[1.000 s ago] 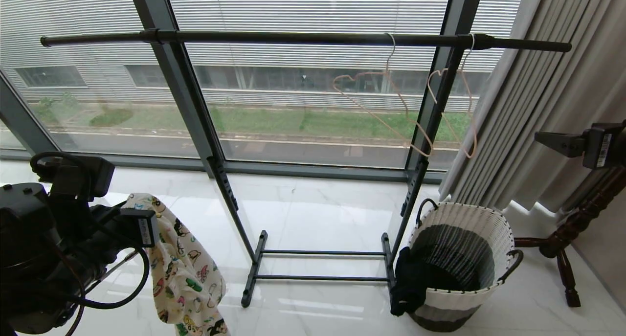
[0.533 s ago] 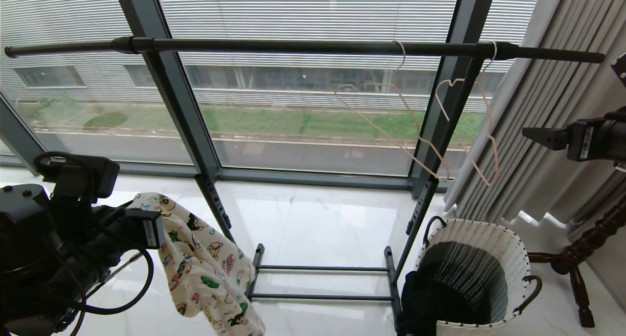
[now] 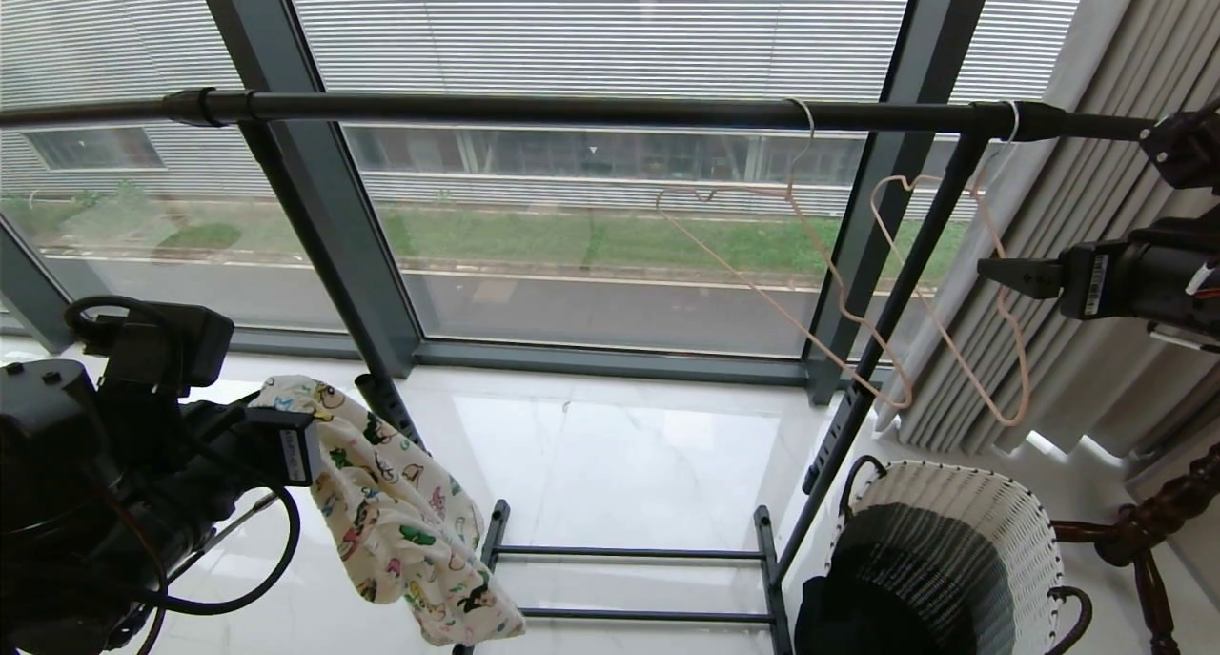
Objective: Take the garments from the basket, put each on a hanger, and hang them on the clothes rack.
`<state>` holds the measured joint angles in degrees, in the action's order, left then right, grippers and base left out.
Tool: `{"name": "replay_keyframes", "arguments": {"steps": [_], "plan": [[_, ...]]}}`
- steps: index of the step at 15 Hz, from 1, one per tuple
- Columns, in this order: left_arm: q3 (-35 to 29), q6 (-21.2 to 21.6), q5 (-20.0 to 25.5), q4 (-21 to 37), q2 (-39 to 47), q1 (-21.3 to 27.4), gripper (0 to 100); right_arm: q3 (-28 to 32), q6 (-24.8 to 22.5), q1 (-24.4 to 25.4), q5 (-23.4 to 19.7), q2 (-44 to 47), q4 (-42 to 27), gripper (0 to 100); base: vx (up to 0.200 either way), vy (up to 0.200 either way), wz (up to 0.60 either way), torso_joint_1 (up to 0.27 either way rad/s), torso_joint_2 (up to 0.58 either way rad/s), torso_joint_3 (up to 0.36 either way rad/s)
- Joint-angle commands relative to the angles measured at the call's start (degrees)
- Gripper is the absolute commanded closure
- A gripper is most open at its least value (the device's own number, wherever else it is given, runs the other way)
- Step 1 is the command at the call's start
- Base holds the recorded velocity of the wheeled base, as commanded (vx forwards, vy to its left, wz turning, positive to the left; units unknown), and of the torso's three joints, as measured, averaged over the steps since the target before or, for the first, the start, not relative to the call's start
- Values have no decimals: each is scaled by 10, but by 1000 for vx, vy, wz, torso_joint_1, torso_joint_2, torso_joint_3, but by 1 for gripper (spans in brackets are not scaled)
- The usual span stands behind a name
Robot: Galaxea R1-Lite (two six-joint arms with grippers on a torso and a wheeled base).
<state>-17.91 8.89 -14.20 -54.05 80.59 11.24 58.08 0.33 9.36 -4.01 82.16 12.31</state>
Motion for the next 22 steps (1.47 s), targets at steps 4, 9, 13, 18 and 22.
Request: {"name": "replay_keyframes", "arguments": {"steps": [4, 9, 13, 18, 22], "plan": [[3, 0, 0, 0, -6, 0, 100, 46, 1, 0, 45, 81, -4, 0, 0, 0, 0, 0, 0, 0], [3, 0, 0, 0, -7, 0, 100, 63, 11, 11, 47, 113, -21, 0, 0, 0, 0, 0, 0, 0], [4, 0, 0, 0, -7, -1, 100, 71, 38, 10, 74, 128, -19, 0, 0, 0, 0, 0, 0, 0], [6, 0, 0, 0, -7, 0, 100, 84, 38, 11, 74, 143, 0, 0, 0, 0, 0, 0, 0, 0], [38, 0, 0, 0, -28, 0, 100, 84, 38, 11, 74, 150, 10, 100, 0, 0, 0, 0, 0, 0]]}}
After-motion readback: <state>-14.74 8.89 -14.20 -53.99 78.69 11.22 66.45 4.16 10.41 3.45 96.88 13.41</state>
